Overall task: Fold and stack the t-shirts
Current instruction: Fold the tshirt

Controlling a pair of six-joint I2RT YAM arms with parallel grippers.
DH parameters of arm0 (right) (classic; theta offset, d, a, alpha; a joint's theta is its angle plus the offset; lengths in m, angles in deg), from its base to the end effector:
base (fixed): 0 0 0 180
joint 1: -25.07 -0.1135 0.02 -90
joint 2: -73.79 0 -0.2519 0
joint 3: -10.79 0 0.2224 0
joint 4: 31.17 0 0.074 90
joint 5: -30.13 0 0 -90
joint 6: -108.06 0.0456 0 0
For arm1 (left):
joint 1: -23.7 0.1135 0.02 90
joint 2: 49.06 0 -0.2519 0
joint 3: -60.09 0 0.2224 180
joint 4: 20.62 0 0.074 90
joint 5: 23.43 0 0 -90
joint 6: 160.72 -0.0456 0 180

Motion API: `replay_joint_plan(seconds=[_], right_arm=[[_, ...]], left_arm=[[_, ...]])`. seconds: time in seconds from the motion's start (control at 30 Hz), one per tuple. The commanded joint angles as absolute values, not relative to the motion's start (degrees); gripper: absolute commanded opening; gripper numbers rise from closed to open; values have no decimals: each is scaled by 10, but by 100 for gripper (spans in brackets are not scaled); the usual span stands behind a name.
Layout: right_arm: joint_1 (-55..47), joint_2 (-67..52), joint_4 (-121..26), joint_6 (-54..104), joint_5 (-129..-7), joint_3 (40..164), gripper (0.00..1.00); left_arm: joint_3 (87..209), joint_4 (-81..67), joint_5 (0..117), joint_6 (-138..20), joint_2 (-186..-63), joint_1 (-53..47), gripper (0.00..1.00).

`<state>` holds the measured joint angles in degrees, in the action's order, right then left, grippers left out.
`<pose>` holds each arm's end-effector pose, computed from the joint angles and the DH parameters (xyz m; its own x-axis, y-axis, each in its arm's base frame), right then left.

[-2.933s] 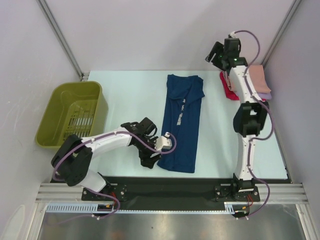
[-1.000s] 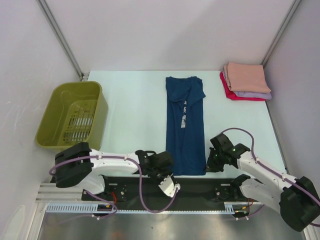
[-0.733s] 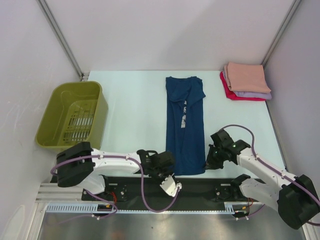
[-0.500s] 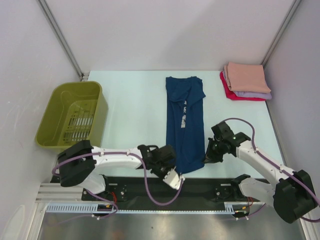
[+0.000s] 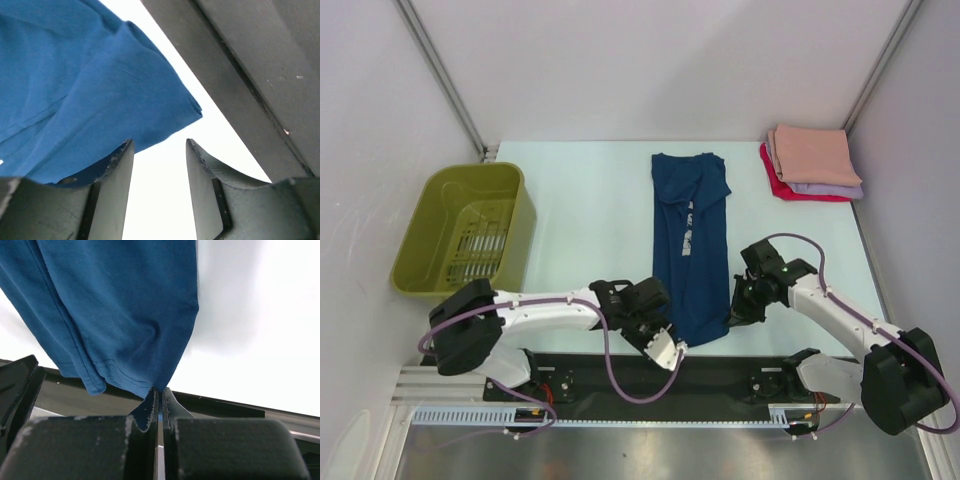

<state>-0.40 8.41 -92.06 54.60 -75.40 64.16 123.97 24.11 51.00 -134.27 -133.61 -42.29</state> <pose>0.1458 0.0830 0.1835 -0.9823 0.1675 -0.0839 0.1238 0.9164 0.3807 0.0919 -0.2363 0.1785 0.6638 0.6295 -0.4039 0.7434 -0.6145 0.2640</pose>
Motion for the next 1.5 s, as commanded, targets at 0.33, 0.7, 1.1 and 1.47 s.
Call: replay_joint_plan(seconds=[0.33, 0.7, 1.1, 1.47], right_arm=[[-2, 139, -906, 566, -758, 602, 0], [33, 112, -861, 571, -783, 653, 0], [160, -126, -703, 556, -792, 844, 0], [179, -327, -689, 557, -788, 1012, 0]], left_arm=[[1215, 210, 496, -1423, -1377, -463, 36], [1310, 217, 476, -1273, -1391, -377, 0], [1655, 317, 383, -1121, -1595, -130, 0], [1823, 291, 427, -1024, -1737, -74, 0]])
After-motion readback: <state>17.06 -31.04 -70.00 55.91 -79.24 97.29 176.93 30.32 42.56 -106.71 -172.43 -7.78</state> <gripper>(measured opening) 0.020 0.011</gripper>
